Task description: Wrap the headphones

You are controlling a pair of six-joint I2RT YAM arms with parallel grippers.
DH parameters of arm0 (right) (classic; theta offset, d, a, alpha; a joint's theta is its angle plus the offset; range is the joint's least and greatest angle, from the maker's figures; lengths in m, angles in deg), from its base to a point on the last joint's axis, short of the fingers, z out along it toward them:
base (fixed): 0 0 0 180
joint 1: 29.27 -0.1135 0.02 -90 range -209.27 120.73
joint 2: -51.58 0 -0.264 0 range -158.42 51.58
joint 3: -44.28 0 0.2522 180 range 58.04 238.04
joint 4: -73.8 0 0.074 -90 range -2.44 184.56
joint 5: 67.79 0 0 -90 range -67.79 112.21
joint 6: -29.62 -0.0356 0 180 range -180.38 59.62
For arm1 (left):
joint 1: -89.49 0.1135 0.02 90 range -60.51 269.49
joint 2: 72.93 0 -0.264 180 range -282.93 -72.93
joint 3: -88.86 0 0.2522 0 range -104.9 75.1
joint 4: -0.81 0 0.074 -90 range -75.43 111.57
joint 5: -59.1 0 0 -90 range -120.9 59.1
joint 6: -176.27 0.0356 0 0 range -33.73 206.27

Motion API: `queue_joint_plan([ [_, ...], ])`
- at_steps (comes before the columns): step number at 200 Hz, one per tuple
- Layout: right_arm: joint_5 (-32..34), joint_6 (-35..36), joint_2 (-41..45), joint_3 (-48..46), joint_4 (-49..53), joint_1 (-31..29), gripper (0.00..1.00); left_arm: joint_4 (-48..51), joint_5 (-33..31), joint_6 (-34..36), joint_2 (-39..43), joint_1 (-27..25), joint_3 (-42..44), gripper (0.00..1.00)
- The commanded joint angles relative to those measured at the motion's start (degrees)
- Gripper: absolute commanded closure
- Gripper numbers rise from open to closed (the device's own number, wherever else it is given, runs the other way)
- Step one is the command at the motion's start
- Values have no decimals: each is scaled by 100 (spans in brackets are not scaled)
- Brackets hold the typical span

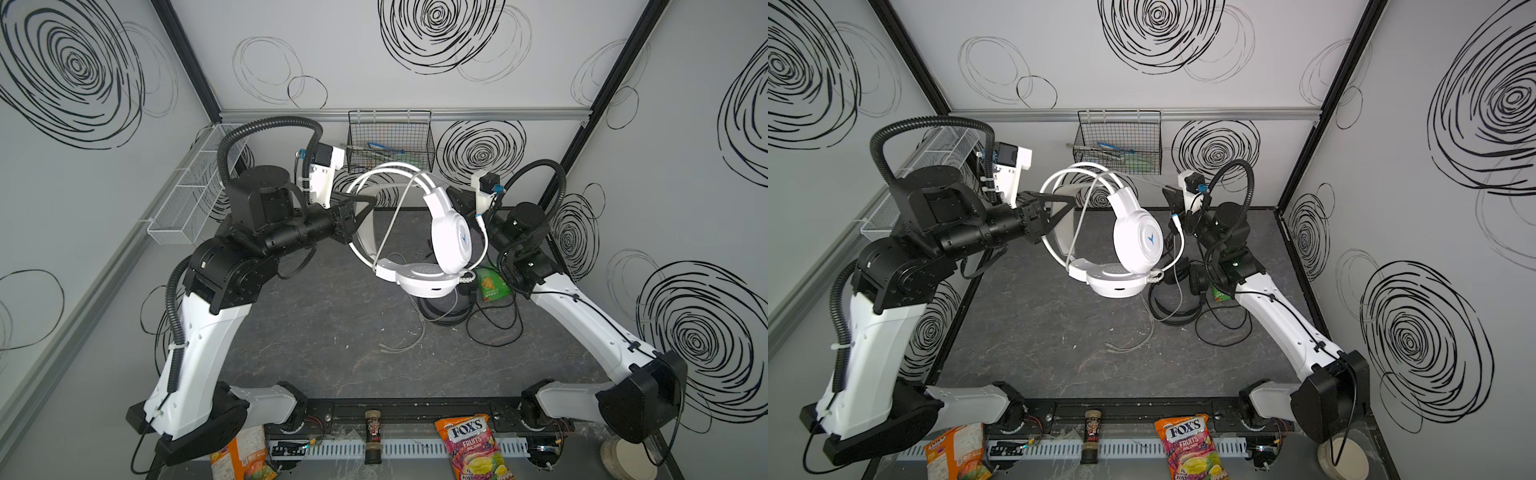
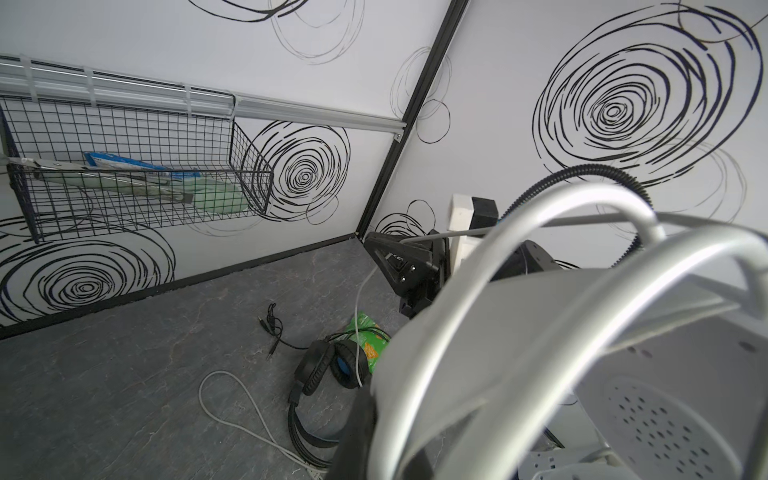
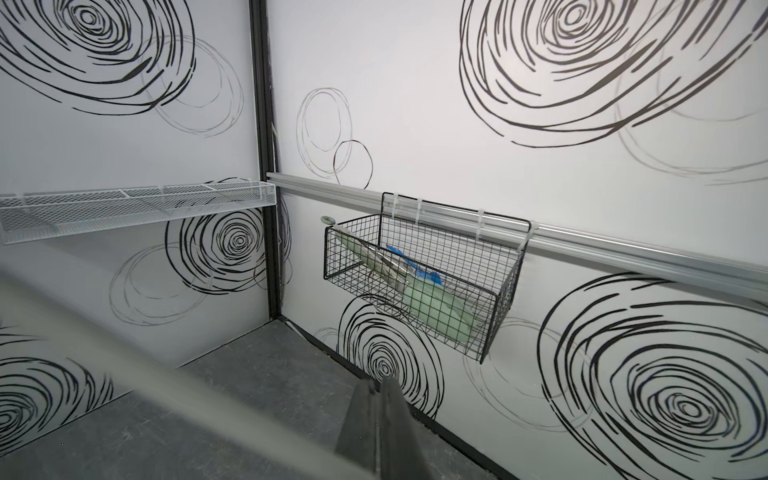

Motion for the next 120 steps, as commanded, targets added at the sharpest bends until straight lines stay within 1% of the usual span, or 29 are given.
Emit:
queue_joint_plan([
  [1,-284,-227,174,-330,-174,-6,90,-749,-152,-204,123,-25,-247,100],
  [20,-442,-313,264,-565,-238,-65,89,-890,-401,-277,125,-131,-143,100],
  [33,-549,-359,306,-710,-311,-104,89,-884,-683,-274,81,-280,-136,100],
  [67,-712,-500,349,-1025,-483,-238,87,-642,-1160,-237,-219,-624,-536,100],
  [92,-776,-384,340,-1095,-542,-425,80,-587,-1314,-285,-446,-806,-798,100],
  [120,-760,-283,339,-1102,-563,-568,74,-708,-1579,-299,-582,-1105,-866,100],
])
